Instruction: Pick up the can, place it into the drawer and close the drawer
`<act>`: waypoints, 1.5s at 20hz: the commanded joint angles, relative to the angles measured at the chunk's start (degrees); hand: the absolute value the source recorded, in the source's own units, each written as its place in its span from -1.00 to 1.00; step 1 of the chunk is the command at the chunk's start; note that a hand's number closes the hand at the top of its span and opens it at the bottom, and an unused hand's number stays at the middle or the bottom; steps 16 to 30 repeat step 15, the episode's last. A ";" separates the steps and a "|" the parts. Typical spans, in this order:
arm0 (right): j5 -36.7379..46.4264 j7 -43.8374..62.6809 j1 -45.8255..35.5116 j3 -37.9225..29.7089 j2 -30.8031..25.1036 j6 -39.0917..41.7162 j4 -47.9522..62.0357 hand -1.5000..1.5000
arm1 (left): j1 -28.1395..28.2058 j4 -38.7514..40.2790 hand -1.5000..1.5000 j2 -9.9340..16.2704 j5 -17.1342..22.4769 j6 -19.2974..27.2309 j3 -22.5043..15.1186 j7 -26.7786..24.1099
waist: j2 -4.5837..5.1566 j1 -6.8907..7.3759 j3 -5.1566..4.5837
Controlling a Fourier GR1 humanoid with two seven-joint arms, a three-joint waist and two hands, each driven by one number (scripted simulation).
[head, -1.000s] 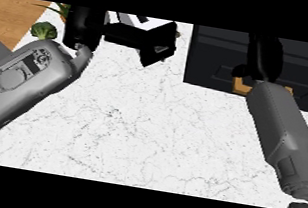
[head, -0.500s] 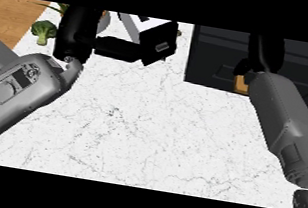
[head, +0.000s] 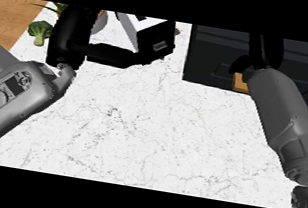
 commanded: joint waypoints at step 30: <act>-24.30 -11.04 -7.09 -18.95 7.22 10.68 -3.30 -1.00 | 7.43 -3.04 -1.00 1.21 -1.22 -0.63 3.42 -1.48 | -1.14 -1.64 -0.12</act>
